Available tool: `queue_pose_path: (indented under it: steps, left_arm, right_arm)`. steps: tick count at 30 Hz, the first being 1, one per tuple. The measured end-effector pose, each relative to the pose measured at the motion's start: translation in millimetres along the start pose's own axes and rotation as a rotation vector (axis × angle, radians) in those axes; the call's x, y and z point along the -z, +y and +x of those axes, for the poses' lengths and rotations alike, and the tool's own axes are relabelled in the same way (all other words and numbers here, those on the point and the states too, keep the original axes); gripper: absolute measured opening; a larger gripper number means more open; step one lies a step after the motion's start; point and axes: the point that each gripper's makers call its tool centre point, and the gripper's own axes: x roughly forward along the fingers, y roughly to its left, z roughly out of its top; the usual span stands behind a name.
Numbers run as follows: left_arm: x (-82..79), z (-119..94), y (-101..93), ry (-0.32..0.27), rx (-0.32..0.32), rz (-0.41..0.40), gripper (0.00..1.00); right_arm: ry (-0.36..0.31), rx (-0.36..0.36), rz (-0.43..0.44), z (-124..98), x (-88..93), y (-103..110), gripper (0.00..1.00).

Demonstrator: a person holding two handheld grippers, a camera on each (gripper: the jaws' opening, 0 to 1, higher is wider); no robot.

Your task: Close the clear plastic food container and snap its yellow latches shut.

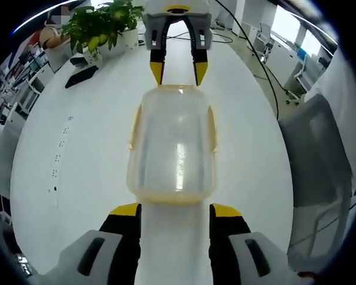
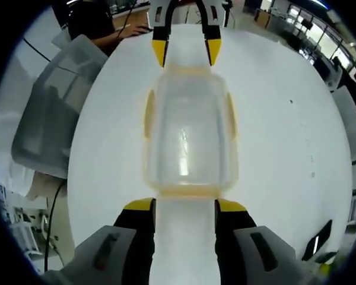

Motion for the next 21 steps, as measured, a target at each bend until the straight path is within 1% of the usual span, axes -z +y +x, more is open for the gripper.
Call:
queue_pose_path:
  steps: [1,4,6,9,13,17,21]
  left_arm:
    - [0.0,-1,-0.2,-0.002,-0.001,-0.004,0.4]
    - [-4.4,-4,0.5,-0.024,-0.016,-0.051,0.38]
    - [-6.7,-6,2.3,-0.034,-0.036,-0.082,0.37]
    - [-14.0,-9,2.6,-0.075,-0.057,-0.171,0.37]
    - [-17.8,-10,2.3,-0.102,-0.08,-0.231,0.34]
    - [-17.3,-13,4.1,-0.118,-0.114,-0.299,0.33]
    - [-15.8,-16,8.8,-0.149,-0.159,-0.406,0.32]
  right_arm:
    - [-0.005,0.005,0.007,-1,-0.8,0,0.36]
    - [-0.025,0.017,0.037,-8,-3.7,1,0.35]
    - [-0.047,0.029,0.074,-11,-5.2,0,0.34]
    - [-0.082,0.054,0.127,-16,-6.5,-1,0.34]
    - [-0.129,0.075,0.194,-19,-9.0,-1,0.33]
    - [-0.161,0.099,0.244,-20,-11.3,-2,0.31]
    - [-0.207,0.116,0.31,-20,-16.8,-1,0.31]
